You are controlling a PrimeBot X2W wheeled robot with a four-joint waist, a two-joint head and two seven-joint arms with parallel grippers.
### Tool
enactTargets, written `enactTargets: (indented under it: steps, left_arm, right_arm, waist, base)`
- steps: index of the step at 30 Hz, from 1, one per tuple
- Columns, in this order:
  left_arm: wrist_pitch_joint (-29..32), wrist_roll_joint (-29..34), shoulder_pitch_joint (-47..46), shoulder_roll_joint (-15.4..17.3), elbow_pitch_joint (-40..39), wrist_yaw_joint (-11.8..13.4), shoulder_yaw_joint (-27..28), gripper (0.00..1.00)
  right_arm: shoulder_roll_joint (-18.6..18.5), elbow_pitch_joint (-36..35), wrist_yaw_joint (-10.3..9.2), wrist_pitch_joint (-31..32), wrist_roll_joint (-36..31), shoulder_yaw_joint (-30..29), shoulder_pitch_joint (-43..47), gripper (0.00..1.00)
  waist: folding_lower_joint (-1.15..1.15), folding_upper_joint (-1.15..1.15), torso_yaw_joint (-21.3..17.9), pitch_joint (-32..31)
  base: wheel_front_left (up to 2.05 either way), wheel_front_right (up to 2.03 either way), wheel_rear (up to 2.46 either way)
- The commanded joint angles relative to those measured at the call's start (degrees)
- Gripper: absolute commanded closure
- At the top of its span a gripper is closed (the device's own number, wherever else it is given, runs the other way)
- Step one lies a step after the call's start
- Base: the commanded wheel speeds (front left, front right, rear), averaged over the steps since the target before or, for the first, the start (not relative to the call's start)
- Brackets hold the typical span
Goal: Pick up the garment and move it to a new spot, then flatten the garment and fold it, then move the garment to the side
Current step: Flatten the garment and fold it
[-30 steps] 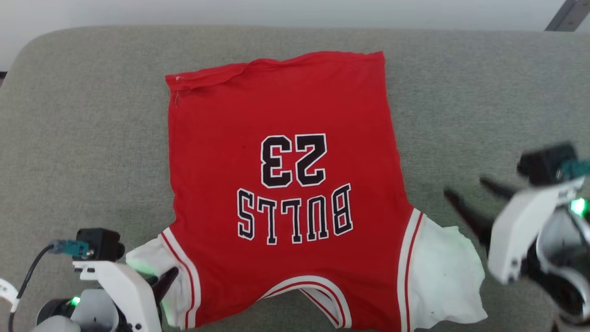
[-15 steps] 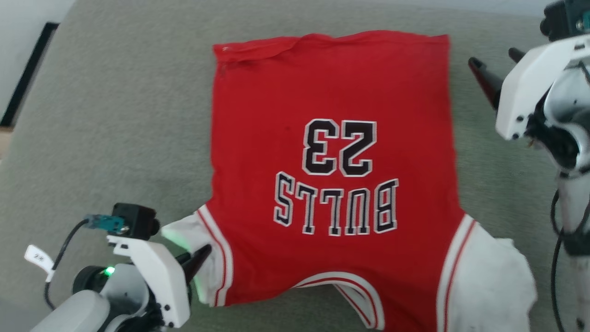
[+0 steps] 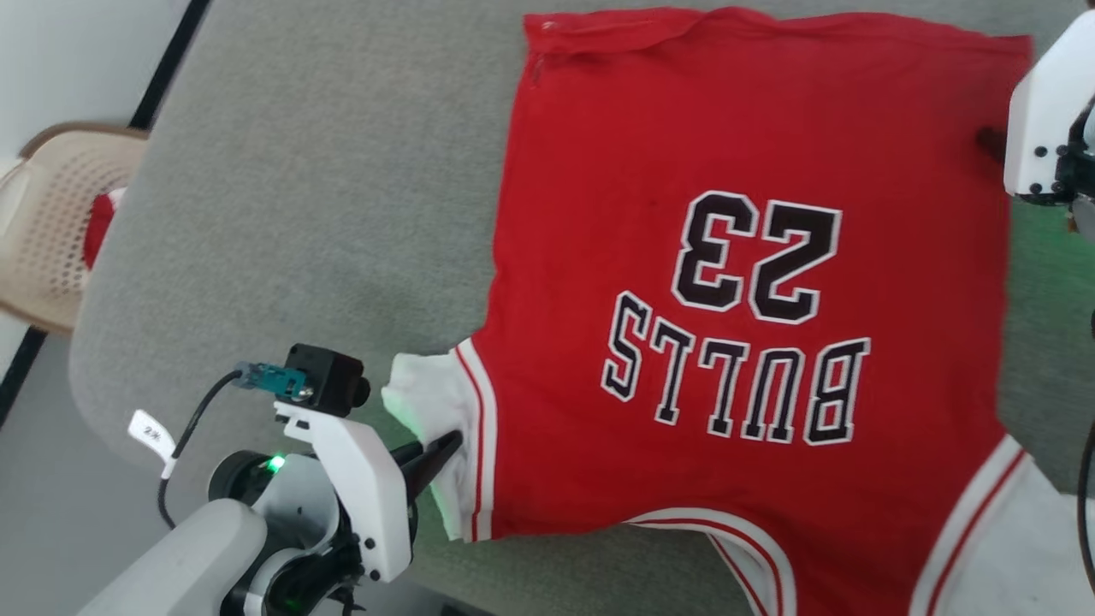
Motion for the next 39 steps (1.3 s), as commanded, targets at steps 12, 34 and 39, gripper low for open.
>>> enactTargets:
  steps: [12, 34, 39]
  left_arm:
    - [-0.58, -0.12, -2.67, -3.21, 4.55, -2.83, -0.76, 1.00]
    - [-1.86, -1.87, 3.87, 5.79, 0.29, 2.45, 4.25, 1.00]
    - [-1.63, -2.20, 5.33, 7.10, -1.32, 3.90, 4.68, 1.00]
  right_arm:
    - [0.85, 14.71, -0.04, 5.85, -6.99, -4.70, 0.32, 1.00]
    - [-6.36, -15.63, -0.04, 5.80, 20.81, 20.92, 13.21, 1.00]
    - [-8.93, -26.83, -0.03, 10.42, 25.62, 17.44, 23.46, 1.00]
  waist:
    - [0.00, 0.00, 3.63, 2.34]
    - [0.00, 0.00, -12.36, -6.93]
    - [0.00, 0.00, -15.24, -8.54]
  base:
    - [0.00, 0.00, 0.00]
    - [0.00, 0.00, 0.00]
    - [0.00, 0.00, 0.00]
